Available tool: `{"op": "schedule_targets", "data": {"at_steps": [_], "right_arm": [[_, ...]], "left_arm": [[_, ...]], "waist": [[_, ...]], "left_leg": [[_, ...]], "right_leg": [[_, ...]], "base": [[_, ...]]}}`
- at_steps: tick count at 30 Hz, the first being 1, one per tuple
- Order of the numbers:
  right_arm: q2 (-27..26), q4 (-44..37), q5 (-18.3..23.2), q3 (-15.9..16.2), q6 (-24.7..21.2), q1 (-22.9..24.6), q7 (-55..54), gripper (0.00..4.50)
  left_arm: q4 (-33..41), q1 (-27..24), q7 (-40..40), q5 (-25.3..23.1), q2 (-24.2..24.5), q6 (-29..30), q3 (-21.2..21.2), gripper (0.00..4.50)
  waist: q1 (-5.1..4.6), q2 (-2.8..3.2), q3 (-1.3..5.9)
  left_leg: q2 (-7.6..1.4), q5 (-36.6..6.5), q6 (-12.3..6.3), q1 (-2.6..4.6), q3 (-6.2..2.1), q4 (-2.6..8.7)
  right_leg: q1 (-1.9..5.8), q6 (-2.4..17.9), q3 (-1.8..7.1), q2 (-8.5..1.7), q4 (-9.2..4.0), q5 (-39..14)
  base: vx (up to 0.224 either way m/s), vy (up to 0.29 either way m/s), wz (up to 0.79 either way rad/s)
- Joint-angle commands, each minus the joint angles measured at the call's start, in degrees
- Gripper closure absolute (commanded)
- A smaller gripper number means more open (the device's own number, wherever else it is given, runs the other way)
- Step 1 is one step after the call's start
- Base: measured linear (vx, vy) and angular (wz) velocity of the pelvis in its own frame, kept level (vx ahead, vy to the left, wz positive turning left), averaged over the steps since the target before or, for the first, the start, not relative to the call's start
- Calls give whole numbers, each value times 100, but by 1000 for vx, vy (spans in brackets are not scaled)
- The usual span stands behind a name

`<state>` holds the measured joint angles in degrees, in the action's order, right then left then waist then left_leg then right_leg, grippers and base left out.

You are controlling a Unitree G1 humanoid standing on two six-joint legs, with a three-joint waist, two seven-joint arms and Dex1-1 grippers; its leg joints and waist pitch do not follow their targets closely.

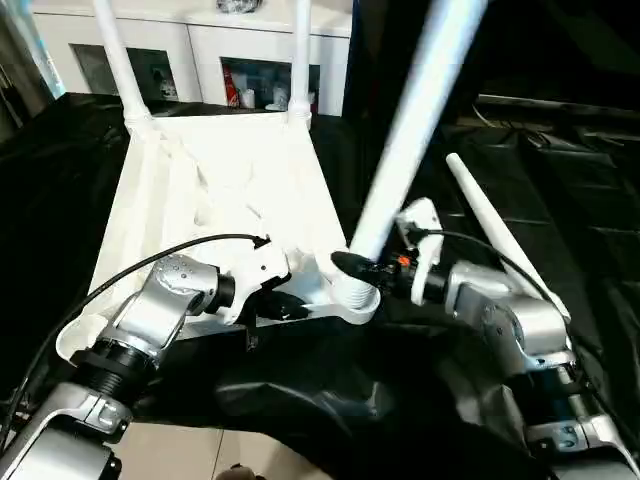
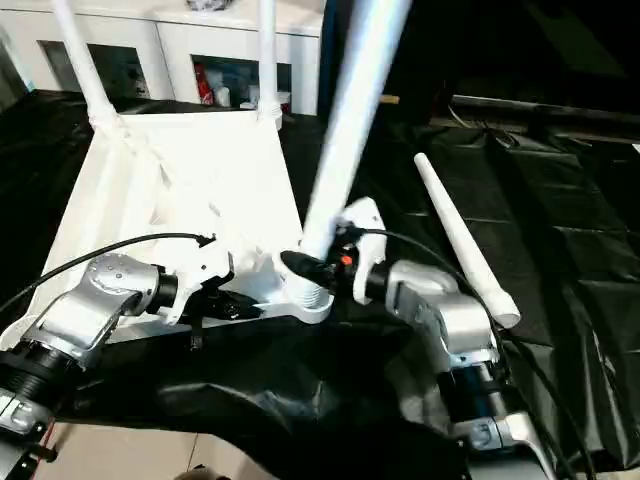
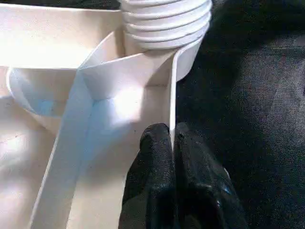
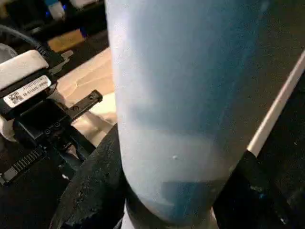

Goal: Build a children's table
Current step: Insert table leg to table base

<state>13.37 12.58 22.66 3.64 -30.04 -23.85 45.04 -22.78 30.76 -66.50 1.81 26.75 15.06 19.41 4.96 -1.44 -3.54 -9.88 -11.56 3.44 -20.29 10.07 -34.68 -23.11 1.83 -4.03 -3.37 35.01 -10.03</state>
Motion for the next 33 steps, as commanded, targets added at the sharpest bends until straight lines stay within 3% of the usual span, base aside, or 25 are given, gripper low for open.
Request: {"op": "schedule_targets", "data": {"at_steps": [1,9,10,11,21,24,33], "right_arm": [[-11,166,-64,-46,48,182,-40,262],[-107,281,11,-344,478,380,-195,262],[-124,303,16,-359,543,407,-198,262],[-139,318,10,-371,592,427,-196,262],[-126,272,-390,-177,1312,803,-214,262],[-19,150,-619,-28,1467,861,-300,262],[360,-48,-1120,712,1269,792,0,262]], "left_arm": [[30,74,107,-17,3,-3,-64,450],[-81,148,119,-68,-16,-86,-49,450],[-107,165,125,-80,-26,-106,-45,450],[-125,176,130,-89,-33,-119,-42,450],[-242,235,203,-154,-74,-188,-48,450],[-266,244,199,-176,-71,-211,-35,450],[-294,228,119,-205,-50,-274,16,450]], "waist": [[-3,62,387],[-8,97,396],[-4,138,395],[-11,109,391],[0,114,384],[-10,112,365],[-9,87,357]], "left_leg": [[-338,-913,6,29,-117,449],[-337,-976,21,41,-125,453],[-333,-1016,25,49,-128,454],[-336,-1074,35,51,-128,458],[-343,-1159,20,54,-133,471],[-342,-1283,39,60,-139,486],[-343,-1305,12,63,-138,485]], "right_leg": [[317,1035,348,-554,-432,-1390],[314,1122,340,-540,-417,-1241],[311,1125,339,-540,-422,-1277],[317,1112,338,-540,-436,-1347],[306,1083,338,-544,-454,-1470],[298,1025,338,-541,-475,-1679],[298,974,353,-544,-482,-1791]], "base": [[0,0,0],[0,0,0],[0,0,0],[0,0,0],[0,0,0],[0,0,0],[0,0,0]]}}
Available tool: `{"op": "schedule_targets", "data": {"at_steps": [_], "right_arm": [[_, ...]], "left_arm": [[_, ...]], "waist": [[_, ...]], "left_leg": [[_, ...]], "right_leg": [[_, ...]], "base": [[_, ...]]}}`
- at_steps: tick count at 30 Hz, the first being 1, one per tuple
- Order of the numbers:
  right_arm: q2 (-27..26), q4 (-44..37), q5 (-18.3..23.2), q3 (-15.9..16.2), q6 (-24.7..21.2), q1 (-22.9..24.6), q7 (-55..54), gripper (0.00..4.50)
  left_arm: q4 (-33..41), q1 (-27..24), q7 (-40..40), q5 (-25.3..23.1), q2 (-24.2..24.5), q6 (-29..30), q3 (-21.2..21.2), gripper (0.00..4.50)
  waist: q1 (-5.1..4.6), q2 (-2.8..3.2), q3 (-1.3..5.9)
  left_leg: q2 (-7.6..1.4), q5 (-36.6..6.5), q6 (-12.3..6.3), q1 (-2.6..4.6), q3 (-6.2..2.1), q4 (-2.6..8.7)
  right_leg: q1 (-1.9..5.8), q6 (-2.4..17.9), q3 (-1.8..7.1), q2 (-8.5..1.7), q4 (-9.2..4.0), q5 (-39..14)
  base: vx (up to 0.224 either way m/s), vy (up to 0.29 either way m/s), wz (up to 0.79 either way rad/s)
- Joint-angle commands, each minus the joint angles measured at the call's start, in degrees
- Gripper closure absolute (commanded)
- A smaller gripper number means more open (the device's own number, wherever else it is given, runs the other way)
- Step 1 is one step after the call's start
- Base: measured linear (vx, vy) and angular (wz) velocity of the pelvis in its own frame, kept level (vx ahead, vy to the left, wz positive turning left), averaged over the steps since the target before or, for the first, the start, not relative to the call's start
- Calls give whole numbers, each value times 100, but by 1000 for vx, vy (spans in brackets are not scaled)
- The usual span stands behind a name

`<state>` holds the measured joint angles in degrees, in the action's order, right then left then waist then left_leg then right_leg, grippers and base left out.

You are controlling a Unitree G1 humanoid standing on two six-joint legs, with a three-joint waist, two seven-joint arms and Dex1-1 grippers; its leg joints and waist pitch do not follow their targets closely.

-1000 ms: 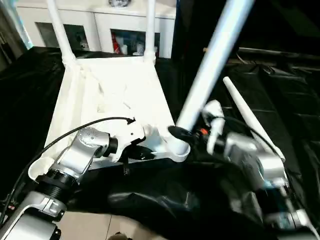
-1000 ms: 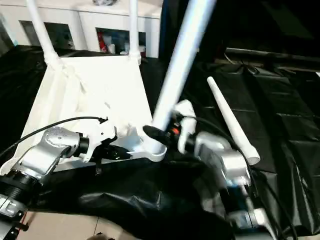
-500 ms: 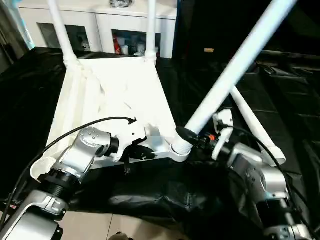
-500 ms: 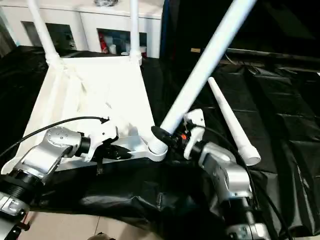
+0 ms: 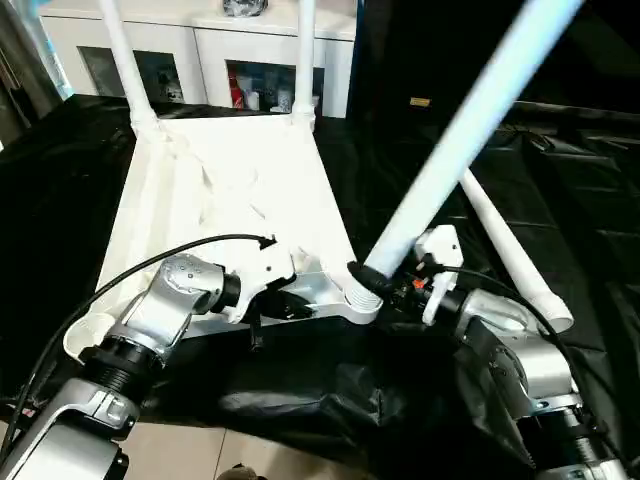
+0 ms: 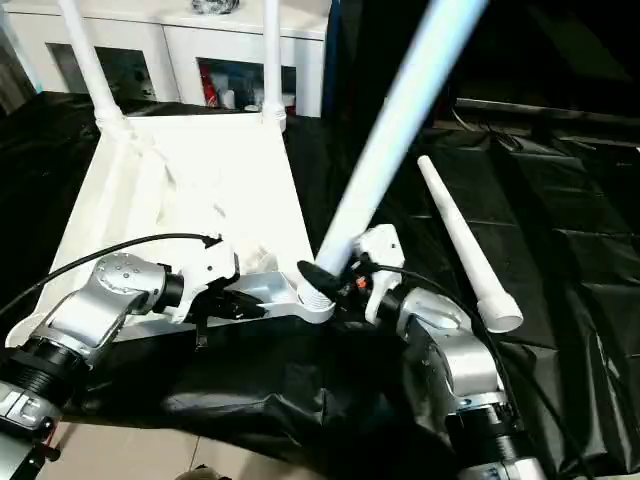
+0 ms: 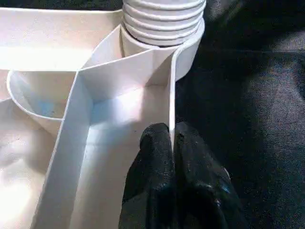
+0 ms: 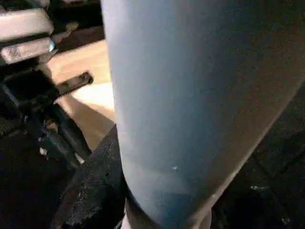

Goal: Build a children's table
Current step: Insert table leg to table base

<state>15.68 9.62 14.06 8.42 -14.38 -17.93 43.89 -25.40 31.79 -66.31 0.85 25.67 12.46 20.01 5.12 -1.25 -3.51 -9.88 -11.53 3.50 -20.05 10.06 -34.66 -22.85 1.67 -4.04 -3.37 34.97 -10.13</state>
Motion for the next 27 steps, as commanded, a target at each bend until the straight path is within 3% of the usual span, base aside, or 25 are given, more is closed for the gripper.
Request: {"op": "schedule_targets", "data": {"at_steps": [1,2,4,7,8,10,15,21,27], "right_arm": [[136,243,-276,270,-308,192,131,262],[149,243,-300,353,-352,166,176,262],[174,300,-354,546,-426,73,315,262],[118,518,-323,637,-453,-42,483,262],[87,678,-348,657,-345,-101,539,262],[12,1136,-362,646,-154,-265,657,262],[-37,1744,-240,567,185,-511,1110,262],[106,1823,-192,657,398,-658,1780,262],[219,1732,-118,717,485,-680,2266,262]], "left_arm": [[-28,121,96,-111,60,-15,-43,450],[-16,109,80,-114,63,-16,-30,450],[6,85,54,-118,69,-23,-6,450],[34,70,34,-120,74,-25,12,450],[40,66,26,-117,73,-25,16,450],[52,63,-26,-107,75,-48,37,450],[107,90,-234,-81,101,-169,103,450],[239,138,-464,-28,137,-276,140,450],[437,93,-727,133,181,-354,110,450]], "waist": [[-28,71,353],[-34,3,359],[-26,49,352],[-47,45,352],[-57,-60,352],[-60,23,343],[-94,-6,346],[-110,-32,389],[-26,-32,402]], "left_leg": [[-344,-1310,1,33,-139,484],[-347,-1274,-20,29,-132,482],[-351,-1254,-24,34,-141,487],[-347,-1328,-20,38,-139,481],[-348,-1297,-44,27,-126,480],[-353,-1394,-28,48,-141,484],[-359,-1670,55,67,-160,501],[-365,-1343,-49,43,-144,487],[-371,-1073,-159,49,-116,469]], "right_leg": [[273,977,355,-545,-482,-1807],[279,963,354,-545,-485,-1796],[267,957,354,-550,-480,-1830],[264,977,355,-553,-487,-1882],[269,954,355,-551,-497,-1909],[232,970,349,-566,-509,-2096],[233,928,341,-564,-531,-2263],[269,1128,352,-553,-454,-1575],[284,1287,347,-549,-407,-1115]], "base": [[0,0,0],[0,0,0],[0,0,0],[0,0,0],[0,0,0],[0,0,0],[0,0,0],[0,0,0],[0,0,0]]}}
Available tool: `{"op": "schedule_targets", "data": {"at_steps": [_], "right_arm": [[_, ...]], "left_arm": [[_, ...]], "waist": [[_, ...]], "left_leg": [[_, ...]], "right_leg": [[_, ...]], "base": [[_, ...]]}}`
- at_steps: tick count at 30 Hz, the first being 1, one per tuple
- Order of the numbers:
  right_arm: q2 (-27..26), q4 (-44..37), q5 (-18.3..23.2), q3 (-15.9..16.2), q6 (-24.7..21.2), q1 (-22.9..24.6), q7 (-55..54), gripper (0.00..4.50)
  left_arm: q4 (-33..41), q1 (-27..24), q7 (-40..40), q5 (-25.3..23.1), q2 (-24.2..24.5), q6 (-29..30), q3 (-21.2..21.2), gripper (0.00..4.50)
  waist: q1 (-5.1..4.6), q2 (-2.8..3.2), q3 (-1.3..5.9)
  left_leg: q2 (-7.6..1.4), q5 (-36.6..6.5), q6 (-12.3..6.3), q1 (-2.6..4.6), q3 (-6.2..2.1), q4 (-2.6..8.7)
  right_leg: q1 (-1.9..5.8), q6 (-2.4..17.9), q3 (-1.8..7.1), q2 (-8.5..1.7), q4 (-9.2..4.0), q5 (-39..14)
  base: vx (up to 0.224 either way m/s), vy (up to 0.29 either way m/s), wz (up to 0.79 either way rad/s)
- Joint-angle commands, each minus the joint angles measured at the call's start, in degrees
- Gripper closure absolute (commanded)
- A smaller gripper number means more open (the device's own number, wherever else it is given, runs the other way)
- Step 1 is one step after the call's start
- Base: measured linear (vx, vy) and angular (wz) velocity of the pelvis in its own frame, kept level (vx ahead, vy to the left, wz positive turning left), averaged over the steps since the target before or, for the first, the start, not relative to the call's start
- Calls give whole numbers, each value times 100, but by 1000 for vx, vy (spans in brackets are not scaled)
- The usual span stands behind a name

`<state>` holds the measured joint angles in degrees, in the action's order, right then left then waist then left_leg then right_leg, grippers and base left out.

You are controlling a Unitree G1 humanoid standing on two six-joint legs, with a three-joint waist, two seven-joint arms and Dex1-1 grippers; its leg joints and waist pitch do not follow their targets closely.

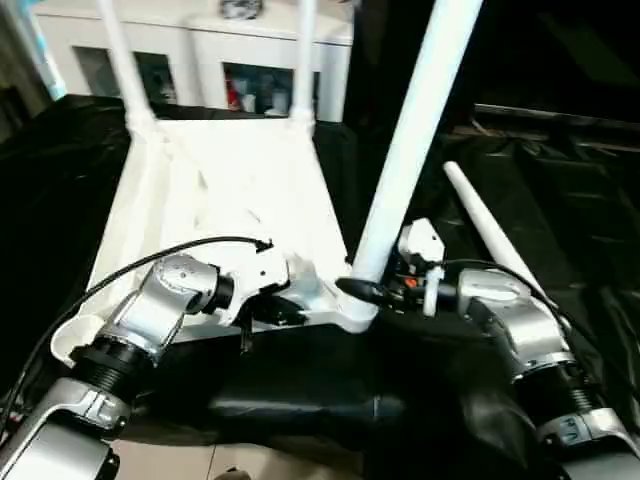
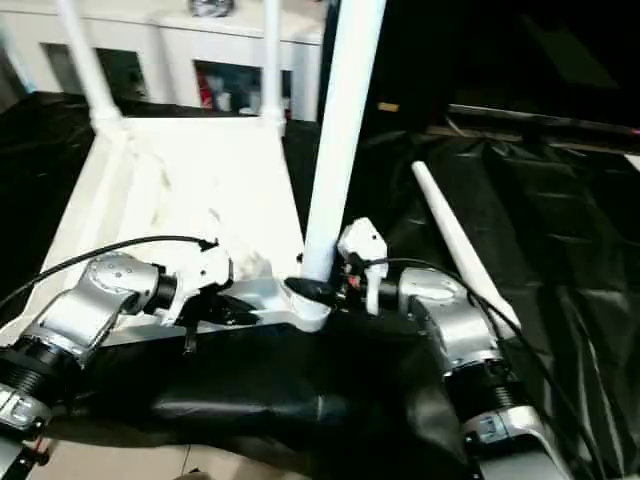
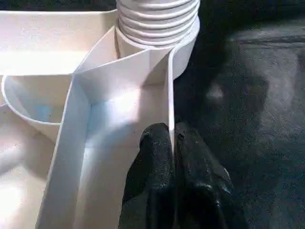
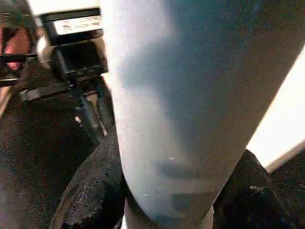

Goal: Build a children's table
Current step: Insert table leg to table base

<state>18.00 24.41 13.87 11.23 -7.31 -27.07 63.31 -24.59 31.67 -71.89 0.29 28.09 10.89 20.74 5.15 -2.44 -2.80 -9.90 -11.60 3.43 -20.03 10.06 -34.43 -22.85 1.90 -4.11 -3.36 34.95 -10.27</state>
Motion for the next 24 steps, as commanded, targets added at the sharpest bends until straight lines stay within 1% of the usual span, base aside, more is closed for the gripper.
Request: {"op": "schedule_targets", "data": {"at_steps": [1,6,9,10,11,12,13,14,15,16,17,18,19,20,21,22,23,24], "right_arm": [[-10,256,-90,429,-224,225,371,262],[-38,296,-117,381,-184,172,379,262],[-162,448,-176,237,-179,94,31,262],[-257,614,-258,131,-138,27,-344,262],[-261,621,-261,126,-136,24,-360,262],[-393,877,-394,-17,-71,-78,-911,262],[-488,1080,-486,-118,-64,-167,-1338,262],[-496,1097,-493,-127,-65,-174,-1372,262],[-586,1260,-528,-201,-62,-250,-1668,262],[-740,1492,-563,-281,-21,-373,-2040,262],[-757,1517,-567,-288,-15,-386,-2077,262],[-885,1689,-582,-330,-3,-496,-2335,262],[-885,1689,-582,-330,-3,-496,-2335,262],[-1016,1869,-580,-379,-12,-615,-2588,262],[-1225,2188,-608,-418,-7,-832,-2994,262],[-1412,2448,-615,-456,-29,-1017,-3333,262],[-1563,2655,-608,-512,-56,-1159,-3584,262],[-1644,2751,-595,-542,-96,-1228,-3690,262]], "left_arm": [[379,89,-229,216,-52,-200,38,450],[382,99,-218,199,-41,-189,13,450],[251,205,136,117,-140,-70,-118,450],[176,282,397,100,-234,73,-232,450],[173,285,408,100,-238,80,-237,450],[113,386,729,81,-359,298,-378,450],[104,456,954,63,-442,508,-463,450],[104,462,972,62,-449,526,-470,450],[98,529,1211,48,-544,729,-554,450],[95,642,1619,43,-733,1110,-695,450],[96,654,1660,44,-754,1153,-709,450],[83,732,1952,21,-901,1438,-788,450],[83,732,1952,21,-901,1438,-788,450],[56,805,2197,-5,-1044,1698,-843,450],[-58,910,2597,-120,-1282,1868,-849,450],[-181,995,2900,-220,-1488,1914,-820,450],[-304,1068,3159,-287,-1654,1927,-793,450],[-383,1107,3266,-305,-1745,1912,-773,450]], "waist": [[-21,90,324],[-22,92,308],[-25,84,313],[-28,81,311],[-37,81,298],[-49,74,296],[-56,81,300],[-81,69,288],[-82,66,289],[-115,75,295],[-146,74,297],[-152,71,304],[-171,69,312],[-173,87,319],[-190,101,325],[-215,94,324],[-225,85,336],[-225,90,332]], "left_leg": [[-370,-1087,-147,41,-119,454],[-380,-1330,-43,62,-132,476],[-374,-1312,-29,49,-136,474],[-374,-1308,-22,46,-135,475],[-372,-1339,11,50,-138,483],[-362,-1400,57,51,-141,482],[-364,-1428,96,59,-147,481],[-352,-1470,134,48,-152,487],[-343,-1482,140,35,-168,489],[-346,-1475,155,29,-172,492],[-343,-1458,155,30,-165,475],[-335,-1434,132,28,-170,468],[-332,-1333,91,17,-164,457],[-327,-1215,32,-15,-164,459],[-337,-1151,36,-24,-157,459],[-328,-1162,45,-10,-164,458],[-300,-1053,15,-19,-142,426],[-301,-1031,-4,-19,-144,428]], "right_leg": [[288,1252,351,-550,-410,-1166],[270,1164,350,-556,-445,-1539],[278,1133,352,-560,-448,-1583],[270,1131,353,-564,-448,-1612],[257,1119,347,-558,-454,-1702],[259,1061,344,-563,-473,-1898],[247,1057,342,-569,-469,-1978],[249,1000,336,-568,-495,-2130],[264,940,326,-574,-507,-2235],[265,913,330,-576,-502,-2265],[252,947,334,-579,-508,-2217],[261,952,330,-574,-512,-2184],[265,1013,329,-569,-496,-2026],[291,1046,334,-566,-475,-1823],[288,1093,339,-564,-455,-1681],[279,1140,318,-539,-461,-1654],[293,1204,334,-552,-449,-1486],[292,1213,332,-552,-456,-1482]], "base": [[0,0,0],[0,0,0],[0,0,0],[0,0,0],[0,0,0],[0,0,0],[0,0,0],[0,0,0],[0,0,0],[0,0,0],[0,0,0],[0,0,0],[0,0,0],[0,0,0],[0,0,0],[0,0,0],[0,0,0],[0,0,0]]}}
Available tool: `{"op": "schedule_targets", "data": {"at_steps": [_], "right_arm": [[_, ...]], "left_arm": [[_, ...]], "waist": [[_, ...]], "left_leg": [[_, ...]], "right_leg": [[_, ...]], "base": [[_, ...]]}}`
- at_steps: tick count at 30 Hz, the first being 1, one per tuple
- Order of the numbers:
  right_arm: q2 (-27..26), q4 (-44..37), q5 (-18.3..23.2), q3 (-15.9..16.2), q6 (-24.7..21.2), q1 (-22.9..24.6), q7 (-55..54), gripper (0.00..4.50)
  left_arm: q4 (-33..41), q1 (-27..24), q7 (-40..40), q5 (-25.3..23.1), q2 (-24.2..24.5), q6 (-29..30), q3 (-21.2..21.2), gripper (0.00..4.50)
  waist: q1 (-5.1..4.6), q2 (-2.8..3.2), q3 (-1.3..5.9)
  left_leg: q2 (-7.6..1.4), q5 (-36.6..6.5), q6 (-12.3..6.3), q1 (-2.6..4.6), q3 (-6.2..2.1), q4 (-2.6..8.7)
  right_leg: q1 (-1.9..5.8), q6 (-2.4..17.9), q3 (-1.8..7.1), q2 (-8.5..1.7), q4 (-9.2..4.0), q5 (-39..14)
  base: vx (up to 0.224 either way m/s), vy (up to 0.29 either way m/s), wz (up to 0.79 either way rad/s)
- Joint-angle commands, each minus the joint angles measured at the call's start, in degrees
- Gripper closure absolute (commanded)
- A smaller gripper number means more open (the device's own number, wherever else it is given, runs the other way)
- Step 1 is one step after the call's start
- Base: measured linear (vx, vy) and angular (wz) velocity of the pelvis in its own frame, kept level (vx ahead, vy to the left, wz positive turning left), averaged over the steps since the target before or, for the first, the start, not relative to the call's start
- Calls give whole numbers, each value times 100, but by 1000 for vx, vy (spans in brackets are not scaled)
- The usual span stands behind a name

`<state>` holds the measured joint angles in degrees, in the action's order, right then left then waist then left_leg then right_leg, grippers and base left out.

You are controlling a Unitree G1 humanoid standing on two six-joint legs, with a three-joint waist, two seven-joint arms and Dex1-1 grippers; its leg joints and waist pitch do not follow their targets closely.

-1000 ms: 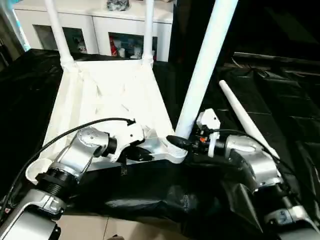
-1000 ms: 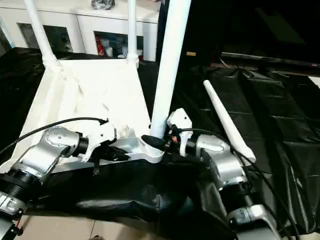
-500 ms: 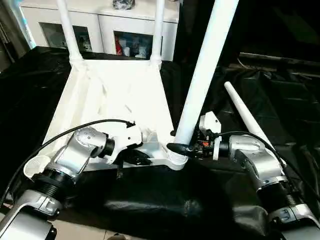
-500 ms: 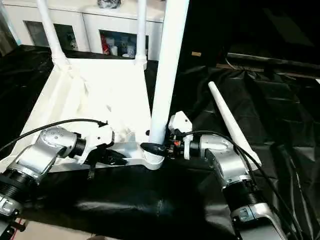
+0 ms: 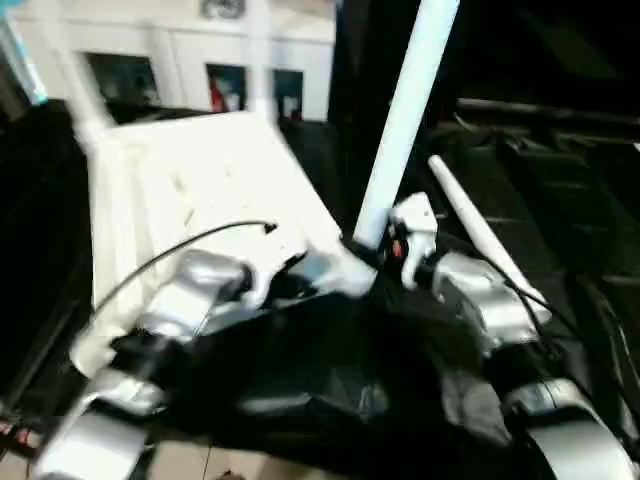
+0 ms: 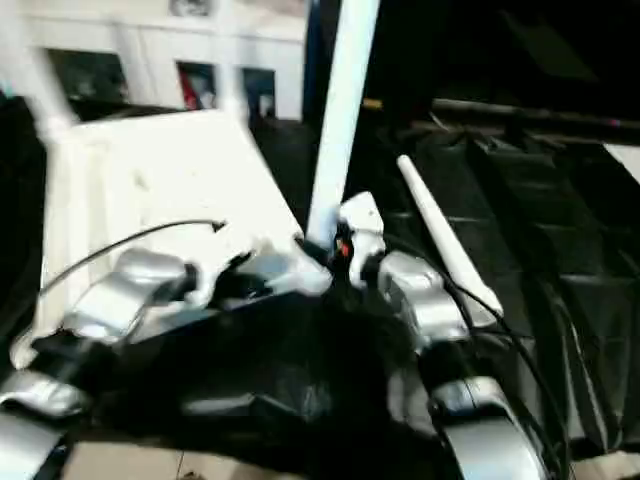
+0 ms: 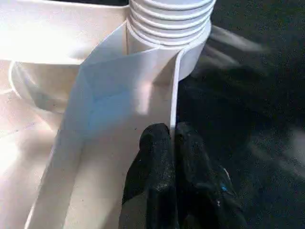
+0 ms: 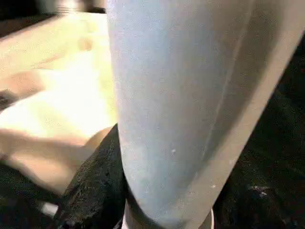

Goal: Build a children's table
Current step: Insert table leg to table base

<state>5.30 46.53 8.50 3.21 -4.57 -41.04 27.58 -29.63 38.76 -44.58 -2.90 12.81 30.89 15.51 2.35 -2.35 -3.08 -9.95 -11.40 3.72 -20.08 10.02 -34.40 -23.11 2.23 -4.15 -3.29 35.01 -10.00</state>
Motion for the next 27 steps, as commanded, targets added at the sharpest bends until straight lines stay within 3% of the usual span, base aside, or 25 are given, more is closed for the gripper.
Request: {"op": "schedule_targets", "data": {"at_steps": [1,2,5,11,25,27], "right_arm": [[-397,566,-55,252,-381,149,-146,262],[-483,654,-54,210,-434,90,-219,262],[-590,833,-158,209,-437,-13,-338,262],[-748,1094,-136,69,-467,-189,-418,262],[-854,1341,-265,-84,-305,-342,-366,262],[-858,1351,-231,-128,-309,-361,-358,192]], "left_arm": [[98,410,564,9,-242,-92,-244,450],[39,440,634,-2,-325,-90,-218,450],[6,486,763,-14,-460,22,-214,450],[46,468,870,-52,-537,184,-184,450],[5,477,926,-55,-495,167,-217,450],[10,475,919,-51,-485,166,-218,450]], "waist": [[65,80,367],[71,80,373],[59,97,363],[34,103,330],[5,94,314],[3,96,311]], "left_leg": [[-291,-964,-82,-17,-133,415],[-303,-901,-138,-31,-137,422],[-311,-920,-206,-12,-125,425],[-318,-1405,-114,13,-147,453],[-328,-1560,-103,13,-158,472],[-327,-1599,-99,17,-156,474]], "right_leg": [[327,1182,332,-554,-464,-1396],[352,1210,326,-555,-442,-1215],[329,1312,320,-539,-433,-1007],[302,1102,319,-559,-520,-1858],[265,1048,327,-567,-544,-2060],[258,1042,328,-568,-551,-2107]], "base": [[0,0,0],[0,0,0],[0,0,0],[0,0,0],[0,0,0],[0,0,0]]}}
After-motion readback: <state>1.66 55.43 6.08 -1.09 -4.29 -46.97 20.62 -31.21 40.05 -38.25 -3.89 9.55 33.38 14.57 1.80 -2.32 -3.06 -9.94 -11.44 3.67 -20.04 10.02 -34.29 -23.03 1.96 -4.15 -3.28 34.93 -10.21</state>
